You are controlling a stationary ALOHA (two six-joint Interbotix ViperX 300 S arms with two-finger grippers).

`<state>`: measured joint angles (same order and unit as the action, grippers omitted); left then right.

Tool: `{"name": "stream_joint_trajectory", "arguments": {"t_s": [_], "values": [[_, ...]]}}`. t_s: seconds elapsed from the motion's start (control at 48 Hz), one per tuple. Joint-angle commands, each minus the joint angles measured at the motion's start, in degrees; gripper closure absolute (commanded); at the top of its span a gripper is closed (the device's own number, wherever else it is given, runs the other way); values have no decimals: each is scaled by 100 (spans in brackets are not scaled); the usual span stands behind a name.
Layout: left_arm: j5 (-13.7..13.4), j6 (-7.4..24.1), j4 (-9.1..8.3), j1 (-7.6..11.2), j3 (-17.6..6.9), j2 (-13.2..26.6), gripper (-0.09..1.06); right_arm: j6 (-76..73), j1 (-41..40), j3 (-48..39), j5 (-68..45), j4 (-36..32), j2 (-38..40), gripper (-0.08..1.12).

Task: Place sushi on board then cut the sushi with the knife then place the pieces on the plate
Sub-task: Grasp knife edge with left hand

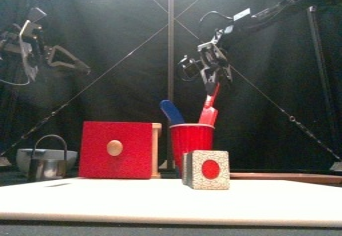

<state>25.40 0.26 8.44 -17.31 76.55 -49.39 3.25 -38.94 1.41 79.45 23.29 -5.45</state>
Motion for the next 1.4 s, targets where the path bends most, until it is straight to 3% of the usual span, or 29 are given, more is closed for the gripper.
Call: {"name": "stream_joint_trajectory", "arguments": {"t_s": [0.021, 0.417, 0.688, 0.854, 1.146, 1.396], "values": [[18, 0, -9, -62, -62, 18, 85, 9, -26, 141, 9, -9, 431, 51], [18, 9, -9, -114, -114, 18, 85, 62, -44, 193, -70, -35, 1477, 51], [18, 9, -26, -114, -211, 18, 85, 149, 53, -387, -686, -44, 2127, 51], [18, 9, -79, -114, -246, 18, 85, 149, 396, -1204, -1758, -18, 2637, 51], [18, 0, -334, -18, -272, 18, 85, 457, 1195, -3041, -3771, 114, 3384, 51], [18, 0, -404, 167, -404, 44, 85, 1011, 1916, -4228, -5643, 167, 3867, 51]]}}
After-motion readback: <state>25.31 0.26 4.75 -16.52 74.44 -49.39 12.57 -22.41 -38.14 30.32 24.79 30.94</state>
